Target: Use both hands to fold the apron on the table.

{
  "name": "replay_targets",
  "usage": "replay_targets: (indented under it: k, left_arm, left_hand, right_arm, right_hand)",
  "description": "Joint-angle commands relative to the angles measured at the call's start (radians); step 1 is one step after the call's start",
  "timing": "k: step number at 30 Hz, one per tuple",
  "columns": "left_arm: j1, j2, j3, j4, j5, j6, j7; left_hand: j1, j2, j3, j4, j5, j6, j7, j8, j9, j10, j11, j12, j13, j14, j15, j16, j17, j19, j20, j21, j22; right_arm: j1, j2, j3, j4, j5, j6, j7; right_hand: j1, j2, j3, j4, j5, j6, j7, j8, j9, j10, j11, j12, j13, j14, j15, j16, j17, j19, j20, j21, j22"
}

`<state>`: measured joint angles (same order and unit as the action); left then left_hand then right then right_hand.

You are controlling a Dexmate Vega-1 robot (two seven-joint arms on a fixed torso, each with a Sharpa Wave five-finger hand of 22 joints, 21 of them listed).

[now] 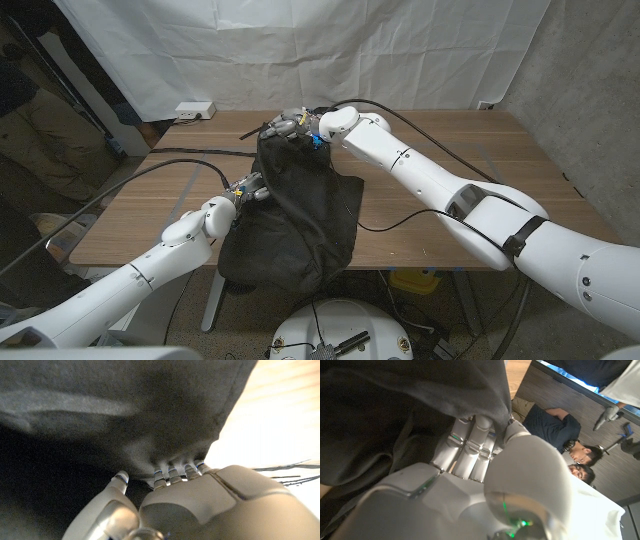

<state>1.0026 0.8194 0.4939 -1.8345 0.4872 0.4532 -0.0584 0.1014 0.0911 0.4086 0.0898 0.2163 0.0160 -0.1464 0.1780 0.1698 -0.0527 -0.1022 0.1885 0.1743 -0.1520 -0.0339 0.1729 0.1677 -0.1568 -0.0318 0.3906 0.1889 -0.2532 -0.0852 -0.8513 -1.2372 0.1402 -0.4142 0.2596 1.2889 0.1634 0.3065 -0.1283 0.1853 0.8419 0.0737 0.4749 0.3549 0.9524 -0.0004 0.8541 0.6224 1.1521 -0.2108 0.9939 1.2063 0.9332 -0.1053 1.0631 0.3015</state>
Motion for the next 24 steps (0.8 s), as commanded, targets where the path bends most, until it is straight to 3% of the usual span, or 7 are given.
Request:
replay_targets:
  k: [1, 13, 20, 21, 23, 24]
  left_arm:
    - [0.028, -0.003, -0.038, -0.033, -0.007, -0.025, 0.036]
    - [0.072, -0.007, -0.090, -0.093, 0.007, -0.031, 0.079]
    - [0.150, -0.031, -0.161, -0.150, 0.041, -0.075, 0.216]
    - [0.163, -0.040, -0.164, -0.148, 0.064, -0.087, 0.265]
    - [0.184, -0.069, -0.163, -0.135, 0.120, -0.109, 0.388]
    - [0.191, -0.082, -0.160, -0.123, 0.149, -0.124, 0.455]
  left_hand:
    - [0.000, 0.006, 0.001, 0.002, 0.006, 0.004, 0.000, 0.005, 0.004, 0.002, 0.003, 0.007, 0.005, -0.003, -0.059, 0.009, 0.002, -0.006, -0.002, -0.002, 0.000]
    - [0.000, 0.005, 0.001, 0.001, 0.006, 0.012, 0.004, 0.007, 0.004, 0.010, 0.006, 0.010, 0.005, 0.005, -0.057, 0.011, 0.002, -0.002, -0.001, -0.003, 0.000]
    - [0.002, 0.003, 0.001, -0.001, 0.006, 0.034, 0.010, 0.013, 0.004, 0.037, 0.007, 0.019, 0.005, 0.030, -0.049, 0.017, 0.002, 0.010, 0.002, -0.002, 0.000]
    - [-0.001, 0.000, -0.002, 0.000, 0.006, 0.070, 0.025, 0.021, 0.005, 0.079, 0.007, 0.032, 0.006, 0.062, -0.041, 0.022, 0.003, 0.032, 0.013, 0.002, -0.001]
    - [-0.007, -0.002, -0.003, 0.000, 0.006, 0.175, 0.057, 0.035, 0.007, 0.247, 0.032, 0.074, 0.012, 0.212, -0.007, 0.046, 0.008, 0.116, 0.052, 0.018, 0.000]
    - [-0.006, 0.001, 0.001, -0.001, 0.005, 0.245, 0.086, 0.047, 0.009, 0.327, 0.044, 0.094, 0.016, 0.299, -0.001, 0.061, 0.010, 0.166, 0.078, 0.032, 0.003]
  right_arm:
    - [0.040, 0.033, -0.069, 0.061, -0.095, -0.036, 0.001]
    - [0.044, 0.083, -0.069, 0.143, -0.109, 0.002, 0.009]
    - [0.058, 0.116, -0.068, 0.216, -0.120, 0.043, 0.005]
    - [0.062, 0.122, -0.069, 0.230, -0.121, 0.049, 0.007]
    - [0.068, 0.134, -0.070, 0.255, -0.125, 0.062, 0.007]
    - [0.072, 0.140, -0.070, 0.270, -0.126, 0.068, 0.008]
  right_hand:
    - [-0.001, -0.005, 0.008, 0.002, 0.003, 0.036, 0.025, -0.004, 0.002, 0.007, -0.001, -0.005, -0.002, -0.010, -0.007, -0.008, 0.000, -0.010, 0.001, 0.008, -0.001]
    - [-0.002, -0.006, 0.011, 0.000, 0.003, 0.022, 0.022, -0.015, -0.001, 0.005, -0.001, -0.009, -0.007, -0.010, -0.006, -0.014, 0.002, -0.022, 0.004, 0.025, -0.011]
    - [-0.001, -0.003, 0.016, -0.002, 0.001, 0.013, 0.022, -0.027, -0.006, -0.011, -0.005, -0.028, -0.030, -0.023, -0.008, -0.040, -0.018, -0.036, 0.004, 0.041, -0.022]
    - [0.000, -0.002, 0.016, -0.003, 0.001, 0.013, 0.021, -0.028, -0.007, -0.013, -0.005, -0.029, -0.030, -0.020, -0.008, -0.039, -0.016, -0.038, 0.004, 0.043, -0.023]
    - [0.000, -0.003, 0.017, -0.003, 0.000, 0.013, 0.019, -0.029, -0.007, -0.013, -0.006, -0.030, -0.033, -0.020, -0.008, -0.042, -0.018, -0.042, 0.003, 0.044, -0.025]
    - [0.001, -0.003, 0.017, -0.003, 0.000, 0.014, 0.018, -0.029, -0.007, -0.011, -0.004, -0.030, -0.034, -0.020, -0.008, -0.042, -0.018, -0.042, 0.004, 0.045, -0.025]
